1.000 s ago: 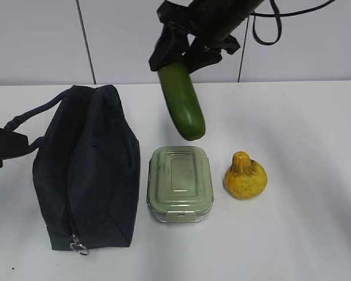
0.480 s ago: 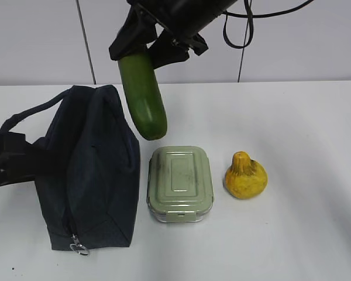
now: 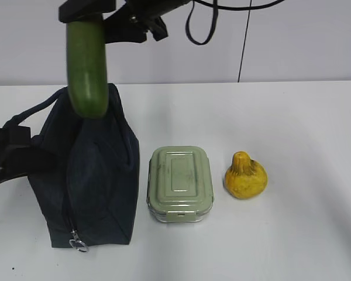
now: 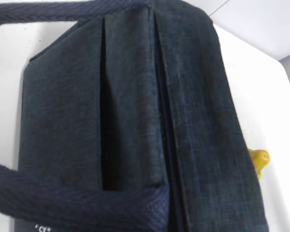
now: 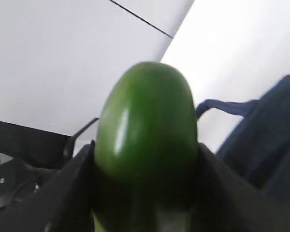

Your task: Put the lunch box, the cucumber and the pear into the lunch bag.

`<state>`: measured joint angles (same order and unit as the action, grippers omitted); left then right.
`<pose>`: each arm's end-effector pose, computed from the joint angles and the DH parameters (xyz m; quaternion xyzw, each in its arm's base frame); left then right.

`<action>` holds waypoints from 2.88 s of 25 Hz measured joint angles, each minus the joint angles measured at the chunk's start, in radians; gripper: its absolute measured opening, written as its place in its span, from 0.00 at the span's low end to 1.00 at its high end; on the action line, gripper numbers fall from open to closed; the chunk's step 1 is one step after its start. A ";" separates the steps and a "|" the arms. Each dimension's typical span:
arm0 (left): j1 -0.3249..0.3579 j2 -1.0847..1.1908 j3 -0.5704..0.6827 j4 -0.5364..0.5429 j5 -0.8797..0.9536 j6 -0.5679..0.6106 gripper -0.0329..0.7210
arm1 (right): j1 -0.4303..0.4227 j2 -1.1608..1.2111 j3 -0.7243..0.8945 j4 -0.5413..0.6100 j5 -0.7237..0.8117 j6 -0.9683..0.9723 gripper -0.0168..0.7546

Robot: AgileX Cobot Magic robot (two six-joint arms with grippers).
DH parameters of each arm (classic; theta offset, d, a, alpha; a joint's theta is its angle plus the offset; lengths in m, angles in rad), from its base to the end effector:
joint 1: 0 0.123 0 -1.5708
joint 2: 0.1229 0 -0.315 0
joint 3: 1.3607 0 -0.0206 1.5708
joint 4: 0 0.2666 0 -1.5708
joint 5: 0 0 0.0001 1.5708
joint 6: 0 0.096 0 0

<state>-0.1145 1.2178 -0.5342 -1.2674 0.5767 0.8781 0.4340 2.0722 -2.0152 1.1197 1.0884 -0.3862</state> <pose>0.2109 -0.0746 0.2389 0.0044 0.8960 -0.3254 0.3022 0.4174 0.2779 0.3715 -0.2176 0.7992 0.5225 0.2024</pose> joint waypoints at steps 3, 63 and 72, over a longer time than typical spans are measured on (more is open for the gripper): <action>0.000 0.000 0.000 -0.022 0.001 0.006 0.02 | 0.046 0.030 -0.002 0.087 -0.052 -0.067 0.56; 0.000 0.002 0.000 -0.035 -0.008 0.018 0.02 | -0.012 -0.137 -0.016 -1.129 0.160 0.353 0.77; 0.000 0.002 0.000 -0.035 -0.002 0.018 0.02 | -0.012 -0.237 0.353 -1.159 0.158 0.386 0.77</action>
<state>-0.1145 1.2197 -0.5342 -1.3026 0.5749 0.8960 0.4224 1.8349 -1.6625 -0.0388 1.2465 0.0000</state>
